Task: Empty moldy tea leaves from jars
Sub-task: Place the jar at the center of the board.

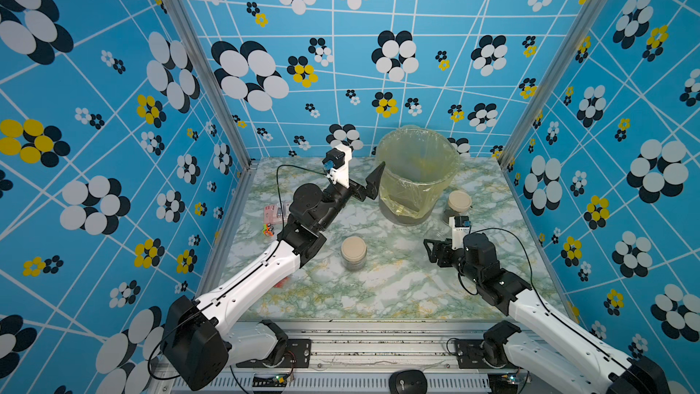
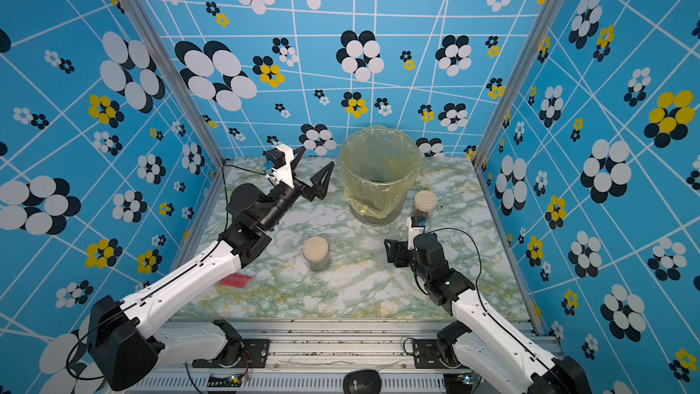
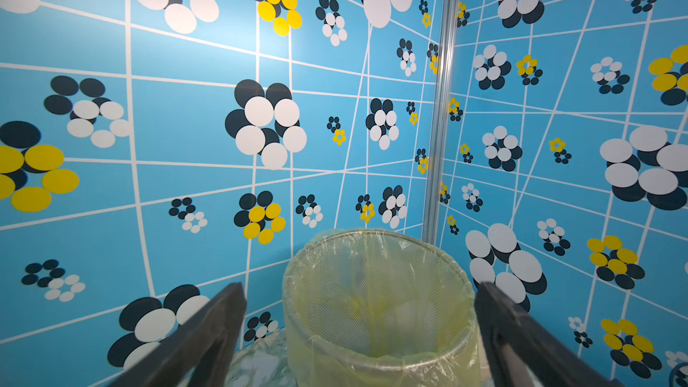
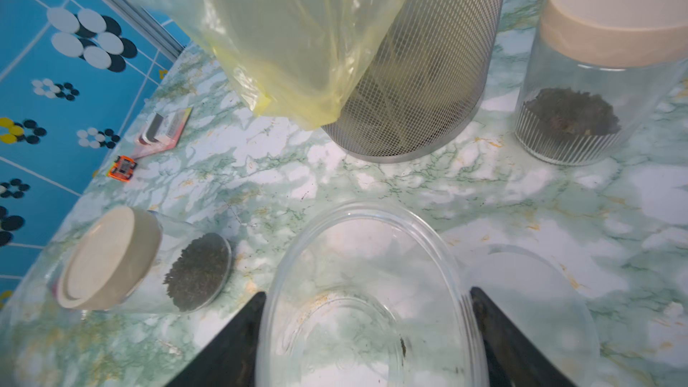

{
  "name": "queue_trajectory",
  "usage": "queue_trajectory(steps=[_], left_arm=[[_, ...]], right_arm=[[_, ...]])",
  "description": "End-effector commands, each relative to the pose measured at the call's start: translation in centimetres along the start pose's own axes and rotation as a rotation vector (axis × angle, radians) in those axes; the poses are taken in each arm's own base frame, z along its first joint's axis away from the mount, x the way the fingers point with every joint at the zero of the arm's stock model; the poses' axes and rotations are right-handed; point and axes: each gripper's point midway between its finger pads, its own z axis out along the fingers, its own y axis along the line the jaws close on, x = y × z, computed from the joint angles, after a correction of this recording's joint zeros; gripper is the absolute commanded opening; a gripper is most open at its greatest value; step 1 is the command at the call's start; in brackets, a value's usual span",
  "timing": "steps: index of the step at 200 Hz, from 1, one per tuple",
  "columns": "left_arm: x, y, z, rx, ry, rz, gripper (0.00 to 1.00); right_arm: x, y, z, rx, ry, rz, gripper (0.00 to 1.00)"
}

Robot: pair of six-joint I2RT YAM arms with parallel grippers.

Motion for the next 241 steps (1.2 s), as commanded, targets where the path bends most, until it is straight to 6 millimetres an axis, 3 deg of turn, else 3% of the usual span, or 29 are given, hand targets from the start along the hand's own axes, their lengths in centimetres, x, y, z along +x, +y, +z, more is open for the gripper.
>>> queue_trajectory(steps=[1, 32, 114, 170, 241], left_arm=[[0.3, 1.0, -1.0, -0.048, 0.034, 0.025, 0.99], [0.3, 1.3, -2.0, -0.063, 0.05, 0.036, 0.99], [1.7, 1.9, -3.9, -0.098, 0.104, 0.065, 0.99], [2.1, 2.0, -4.3, -0.106, 0.117, 0.07, 0.99], [2.1, 2.1, -4.6, -0.11, 0.122, 0.065, 0.99]], right_arm=[[-2.1, 0.8, 0.8, 0.021, -0.143, -0.109, 0.68], [-1.3, 1.9, 2.2, 0.029, -0.141, -0.225, 0.69], [1.4, 3.3, 5.2, 0.015, -0.1, -0.336, 0.75], [1.3, 3.6, 4.5, -0.011, -0.119, -0.325, 0.92], [0.0, 4.3, 3.0, -0.043, -0.138, -0.309, 0.99]])
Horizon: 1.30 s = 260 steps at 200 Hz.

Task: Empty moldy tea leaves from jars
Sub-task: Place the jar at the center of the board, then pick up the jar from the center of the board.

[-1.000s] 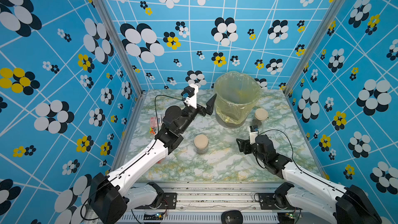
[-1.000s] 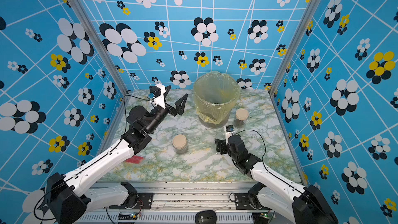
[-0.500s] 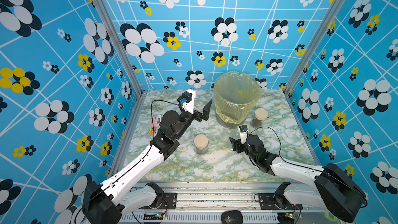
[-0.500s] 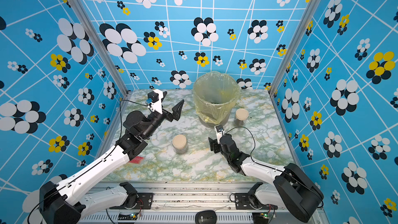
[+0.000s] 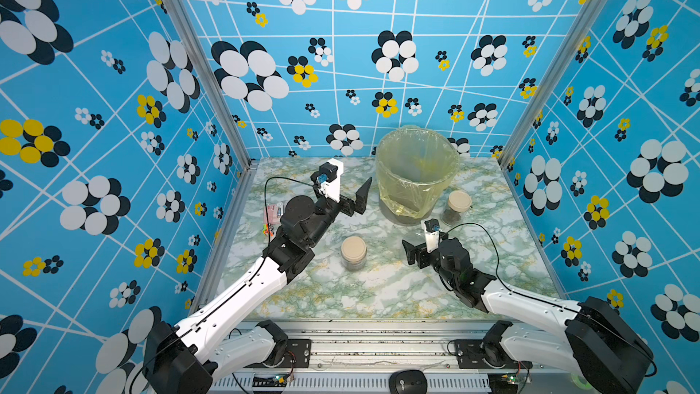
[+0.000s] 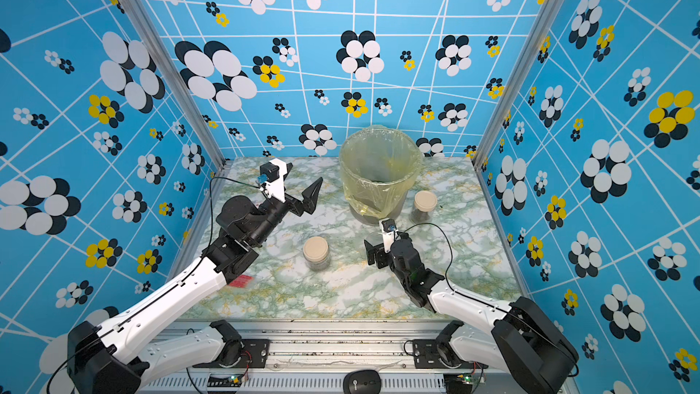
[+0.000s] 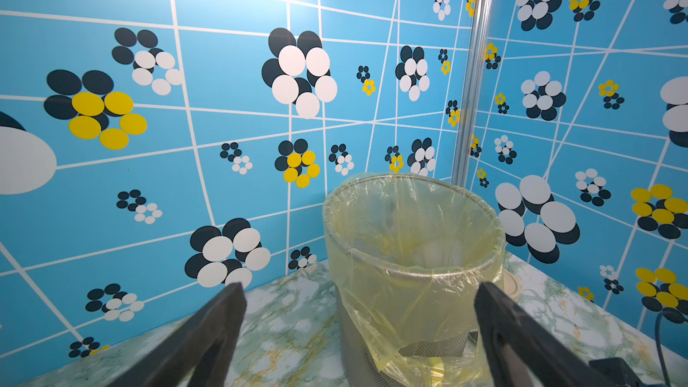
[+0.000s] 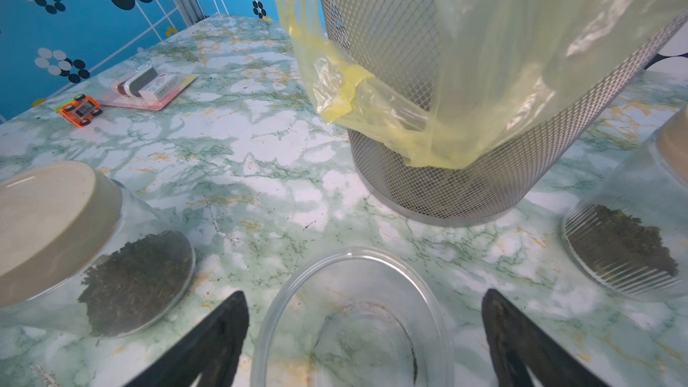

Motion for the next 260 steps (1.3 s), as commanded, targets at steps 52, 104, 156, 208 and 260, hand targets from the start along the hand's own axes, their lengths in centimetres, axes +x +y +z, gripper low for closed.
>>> queue_trajectory(steps=[52, 104, 156, 208, 260], left_arm=[[0.3, 1.6, -1.8, -0.078, 0.049, 0.01, 0.99], [0.1, 2.7, -3.9, -0.137, 0.116, -0.04, 0.99], [-0.5, 2.5, -7.3, -0.12, 0.193, -0.009, 0.99], [-0.1, 2.6, -11.2, -0.097, 0.229, 0.069, 0.99], [0.9, 2.9, -13.7, -0.099, 0.247, 0.113, 0.99]], right_arm=[[-2.9, 1.9, -3.4, -0.122, 0.084, -0.046, 0.99], [-6.0, 6.0, -5.4, -0.309, 0.168, -0.093, 0.99], [-7.3, 10.7, -4.2, -0.43, 0.286, -0.208, 0.99], [-6.1, 14.0, -1.2, -0.484, 0.435, -0.261, 0.99], [-4.2, 17.3, 1.1, -0.542, 0.54, -0.312, 0.99]])
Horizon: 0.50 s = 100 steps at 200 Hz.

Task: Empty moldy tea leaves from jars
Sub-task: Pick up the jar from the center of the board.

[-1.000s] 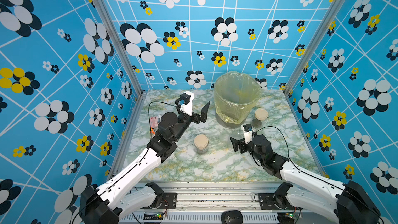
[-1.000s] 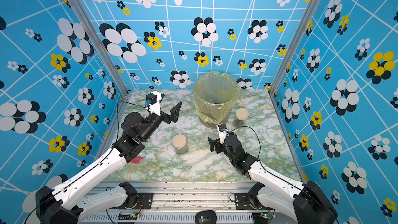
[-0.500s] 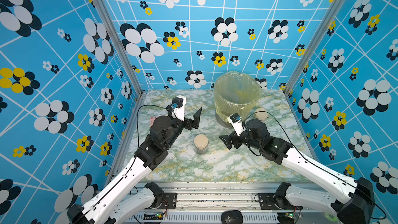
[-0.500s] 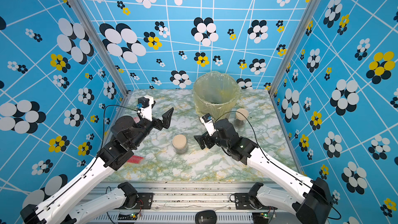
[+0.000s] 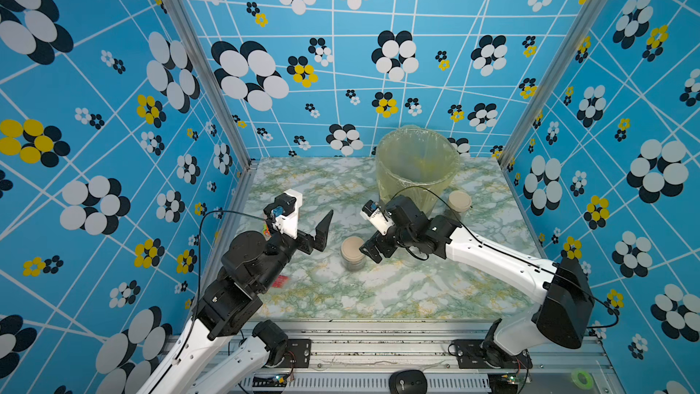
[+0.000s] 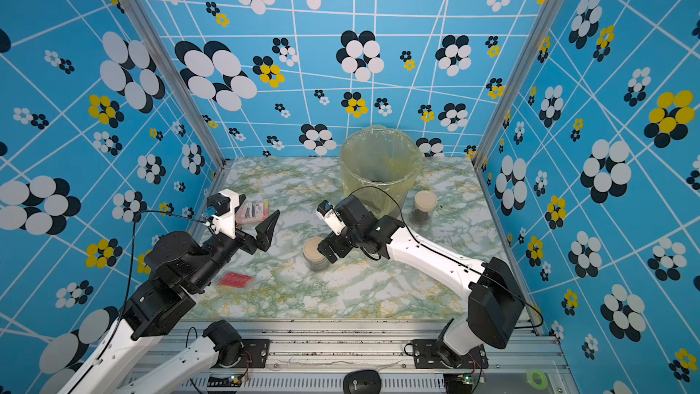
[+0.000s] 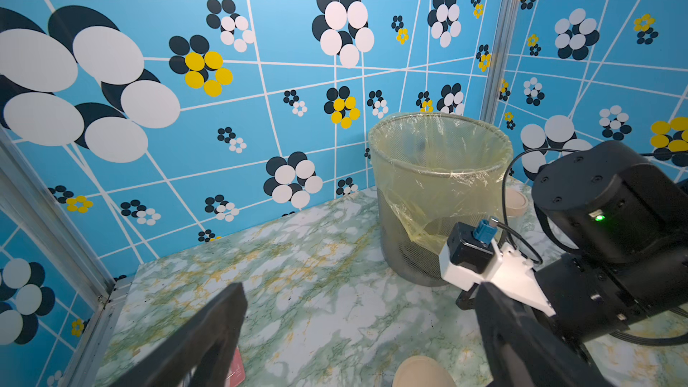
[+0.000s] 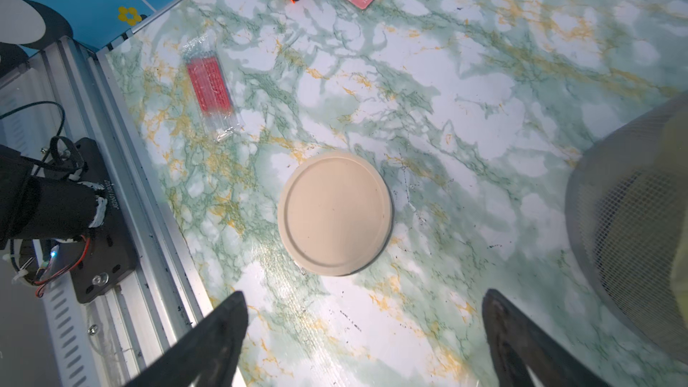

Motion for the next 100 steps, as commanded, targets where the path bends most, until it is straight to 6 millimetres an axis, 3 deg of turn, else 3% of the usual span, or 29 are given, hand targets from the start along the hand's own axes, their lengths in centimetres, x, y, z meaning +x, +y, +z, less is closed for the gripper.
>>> queue_trajectory(steps=[1, 38, 100], left_arm=[[2.3, 0.1, -0.3, -0.004, 0.062, 0.049, 0.99], [3.0, 0.1, -0.5, -0.003, 0.067, 0.069, 0.99], [3.7, -0.4, -0.4, 0.023, 0.079, 0.081, 0.99]], right_arm=[[0.2, 1.4, 1.1, -0.047, 0.065, -0.035, 0.99], [0.3, 2.1, 3.5, -0.051, 0.132, -0.067, 0.99], [1.1, 2.3, 5.8, -0.039, 0.211, -0.103, 0.99]])
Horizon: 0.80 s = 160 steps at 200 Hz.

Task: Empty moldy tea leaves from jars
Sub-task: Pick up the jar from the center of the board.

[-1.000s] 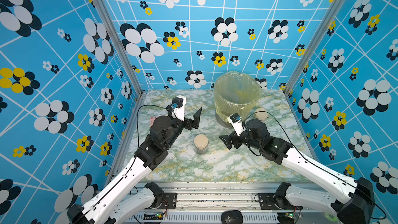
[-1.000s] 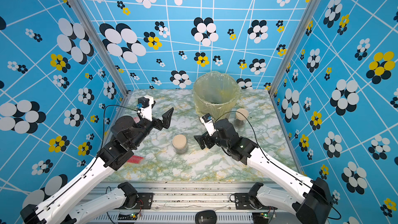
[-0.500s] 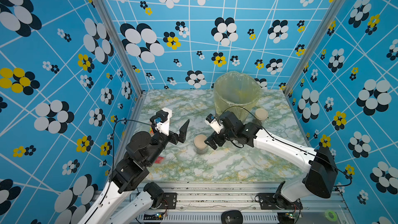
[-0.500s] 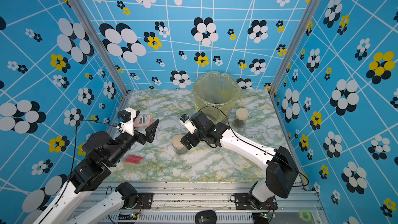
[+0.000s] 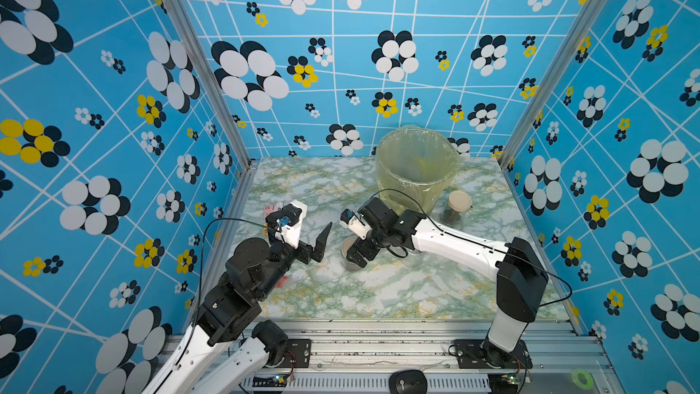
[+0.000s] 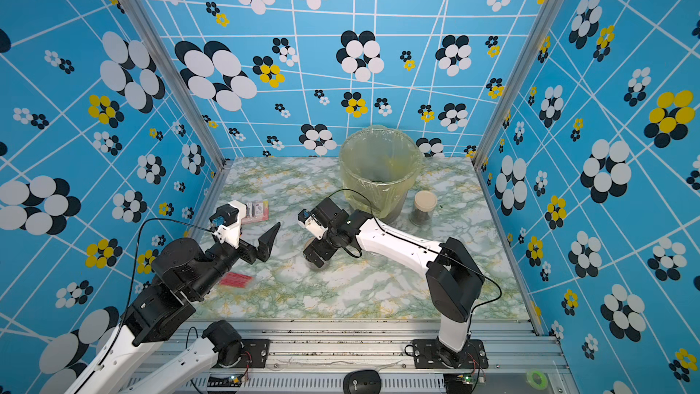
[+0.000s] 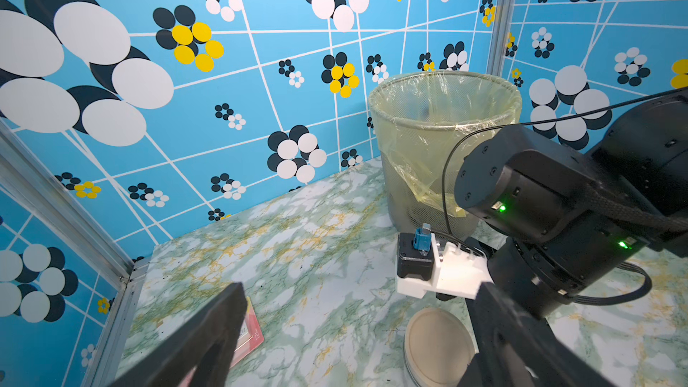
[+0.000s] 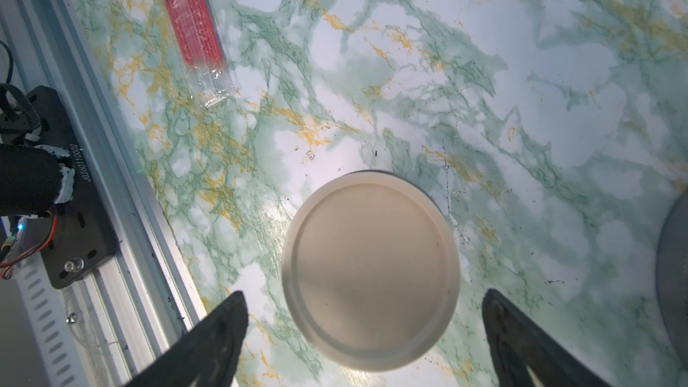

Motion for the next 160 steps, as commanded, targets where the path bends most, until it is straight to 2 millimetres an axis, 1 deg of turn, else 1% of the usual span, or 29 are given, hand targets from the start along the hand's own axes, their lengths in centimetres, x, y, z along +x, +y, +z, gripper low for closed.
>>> queue_trajectory(steps=[1, 31, 71, 110, 122, 142, 160], left_arm=[[0.5, -0.3, 0.0, 0.014, 0.003, 0.017, 0.99], [0.6, -0.4, 0.0, 0.02, 0.007, 0.021, 0.99], [0.5, -0.4, -0.1, 0.024, 0.001, 0.023, 0.99], [0.6, -0.4, -0.1, 0.025, 0.004, 0.027, 0.99], [0.6, -0.4, -0.1, 0.022, 0.004, 0.029, 0.99], [0.6, -0.4, -0.1, 0.024, 0.002, 0.029, 0.99], [0.6, -0.5, -0.1, 0.025, 0.002, 0.03, 0.99]], right_arm=[[0.2, 0.4, 0.5, 0.01, 0.043, -0.038, 0.99], [0.5, 0.2, 1.5, 0.021, 0.07, -0.041, 0.99], [0.5, 0.0, 2.5, 0.026, 0.093, -0.045, 0.99], [0.1, -0.1, 3.0, 0.036, 0.1, -0.047, 0.88], [0.3, -0.1, 3.1, 0.037, 0.106, -0.048, 0.84], [0.2, -0.1, 3.0, 0.04, 0.103, -0.048, 0.78], [-0.1, -0.2, 2.6, 0.048, 0.093, -0.046, 0.74]])
